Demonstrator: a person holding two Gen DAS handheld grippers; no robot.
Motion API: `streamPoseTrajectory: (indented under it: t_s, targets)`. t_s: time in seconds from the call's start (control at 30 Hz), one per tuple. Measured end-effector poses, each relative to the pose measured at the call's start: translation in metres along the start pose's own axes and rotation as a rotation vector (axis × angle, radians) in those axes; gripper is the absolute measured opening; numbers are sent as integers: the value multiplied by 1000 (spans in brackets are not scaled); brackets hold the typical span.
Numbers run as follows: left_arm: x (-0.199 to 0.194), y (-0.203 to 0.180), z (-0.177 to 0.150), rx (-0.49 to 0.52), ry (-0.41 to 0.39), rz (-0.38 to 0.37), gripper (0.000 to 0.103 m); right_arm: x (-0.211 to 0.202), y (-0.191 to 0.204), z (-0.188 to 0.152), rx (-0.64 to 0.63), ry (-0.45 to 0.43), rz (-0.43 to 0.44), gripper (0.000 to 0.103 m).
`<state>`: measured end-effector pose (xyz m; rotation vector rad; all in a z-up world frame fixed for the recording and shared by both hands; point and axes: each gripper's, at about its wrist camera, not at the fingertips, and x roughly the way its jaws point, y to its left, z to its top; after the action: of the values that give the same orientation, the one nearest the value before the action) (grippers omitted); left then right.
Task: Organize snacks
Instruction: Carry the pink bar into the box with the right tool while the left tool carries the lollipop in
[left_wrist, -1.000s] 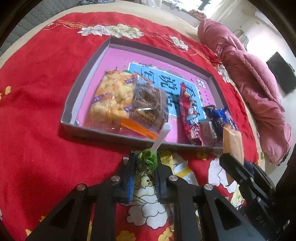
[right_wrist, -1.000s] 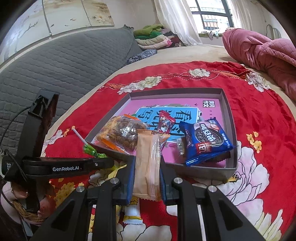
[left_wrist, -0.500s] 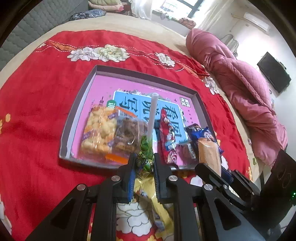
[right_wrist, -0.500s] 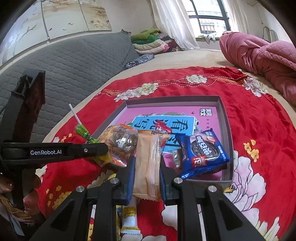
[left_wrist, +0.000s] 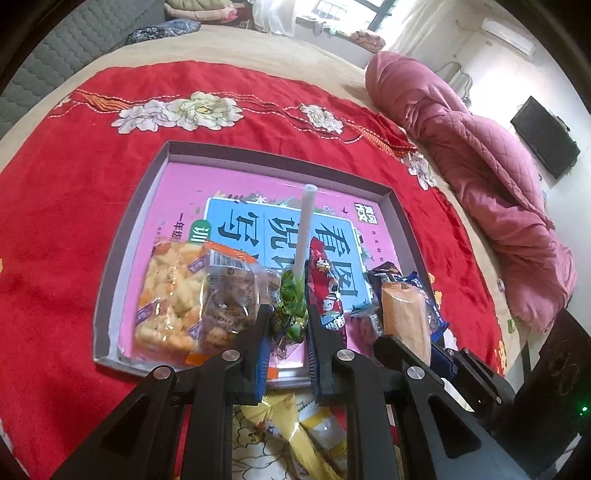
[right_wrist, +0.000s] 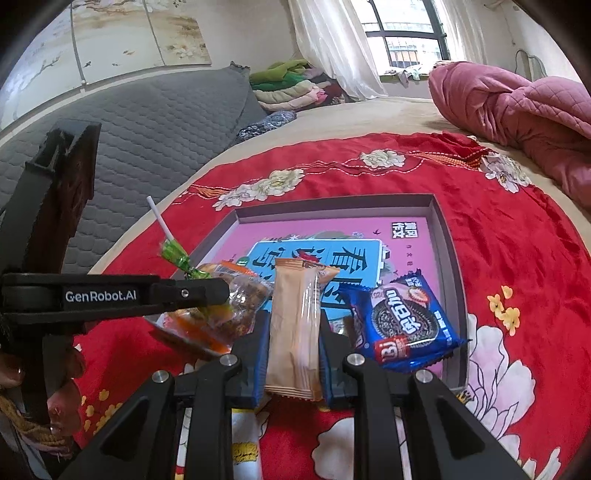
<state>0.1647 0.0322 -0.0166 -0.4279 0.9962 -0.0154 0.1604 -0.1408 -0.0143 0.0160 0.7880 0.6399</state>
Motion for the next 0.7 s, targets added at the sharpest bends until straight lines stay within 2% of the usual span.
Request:
streamPoseTrajectory:
  t_s: [0.7]
  targets:
    - [19, 2, -4, -14, 55, -9, 18, 19, 0, -1, -36, 9, -66, 24]
